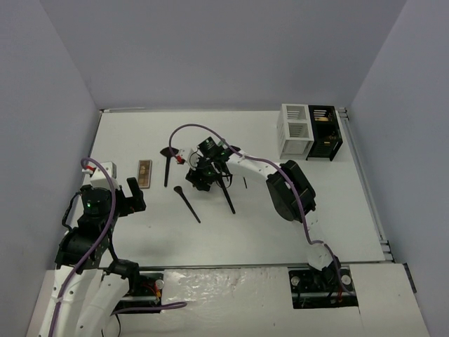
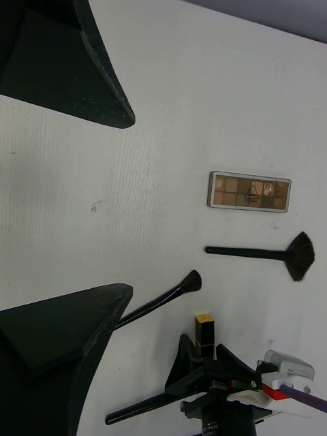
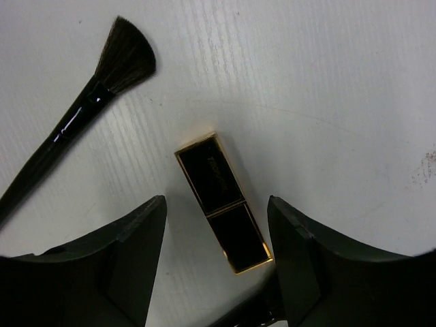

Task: Organize the makeup

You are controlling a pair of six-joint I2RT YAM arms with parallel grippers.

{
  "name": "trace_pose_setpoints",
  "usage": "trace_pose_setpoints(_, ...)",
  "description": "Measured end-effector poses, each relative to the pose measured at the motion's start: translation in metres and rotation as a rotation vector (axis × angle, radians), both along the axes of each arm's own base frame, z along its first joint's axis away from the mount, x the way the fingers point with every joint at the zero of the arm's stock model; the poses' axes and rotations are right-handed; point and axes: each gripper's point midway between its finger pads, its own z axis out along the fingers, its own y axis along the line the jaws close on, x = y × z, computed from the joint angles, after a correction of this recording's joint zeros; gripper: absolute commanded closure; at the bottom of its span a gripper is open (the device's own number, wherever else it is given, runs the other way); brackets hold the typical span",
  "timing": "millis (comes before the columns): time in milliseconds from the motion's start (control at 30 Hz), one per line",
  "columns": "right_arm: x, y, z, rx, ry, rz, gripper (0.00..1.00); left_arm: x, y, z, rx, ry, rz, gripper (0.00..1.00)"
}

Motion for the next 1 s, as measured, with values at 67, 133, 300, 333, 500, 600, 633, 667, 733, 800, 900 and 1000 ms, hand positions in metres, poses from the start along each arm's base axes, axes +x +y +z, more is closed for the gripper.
trace_pose_setpoints(67, -0.001, -0.001, -0.001, -0.004, 0.003, 0.001, 0.65, 0.000, 0.000, 0.000, 0.000, 0.000, 0.000, 0.03)
trace_pose_setpoints(133, -0.002, -0.001, -0.003, -0.006, 0.007, 0.000, 0.73, 0.000, 0.000, 0.000, 0.000, 0.000, 0.000, 0.03)
trace_pose_setpoints(300, -0.004, -0.001, -0.004, -0.016, 0.003, 0.000, 0.89, 0.000, 0.000, 0.000, 0.000, 0.000, 0.000, 0.03)
trace_pose_setpoints(333, -0.004, -0.001, -0.004, -0.018, 0.001, 0.001, 0.93, 0.000, 0.000, 0.000, 0.000, 0.000, 0.000, 0.03)
trace_pose_setpoints(500, -0.003, -0.003, 0.001, -0.029, -0.021, -0.013, 1.00, 0.000, 0.000, 0.000, 0.000, 0.000, 0.000, 0.03)
trace_pose_setpoints(600, -0.002, -0.007, 0.017, -0.020, -0.037, -0.029, 1.00, 0.000, 0.000, 0.000, 0.000, 0.000, 0.000, 0.03)
trace_pose_setpoints(633, -0.001, -0.009, 0.025, -0.009, -0.045, -0.039, 1.00, 0.000, 0.000, 0.000, 0.000, 0.000, 0.000, 0.03)
trace_pose_setpoints(667, 0.000, -0.012, 0.034, 0.003, -0.053, -0.051, 1.00, 0.000, 0.000, 0.000, 0.000, 0.000, 0.000, 0.03)
trace_pose_setpoints(733, 0.008, -0.025, 0.057, 0.034, -0.078, -0.097, 1.00, 0.000, 0.000, 0.000, 0.000, 0.000, 0.000, 0.03)
trace_pose_setpoints(800, 0.021, -0.049, 0.084, 0.068, -0.127, -0.171, 1.00, 0.000, 0.000, 0.000, 0.000, -0.001, 0.000, 0.03)
trace_pose_setpoints(900, 0.050, -0.109, 0.131, 0.128, -0.247, -0.349, 1.00, -0.001, 0.000, 0.001, -0.001, -0.005, 0.000, 0.03)
trace_pose_setpoints(1000, 0.081, -0.188, 0.178, 0.193, -0.384, -0.590, 1.00, -0.001, 0.000, 0.002, -0.003, -0.009, -0.001, 0.03)
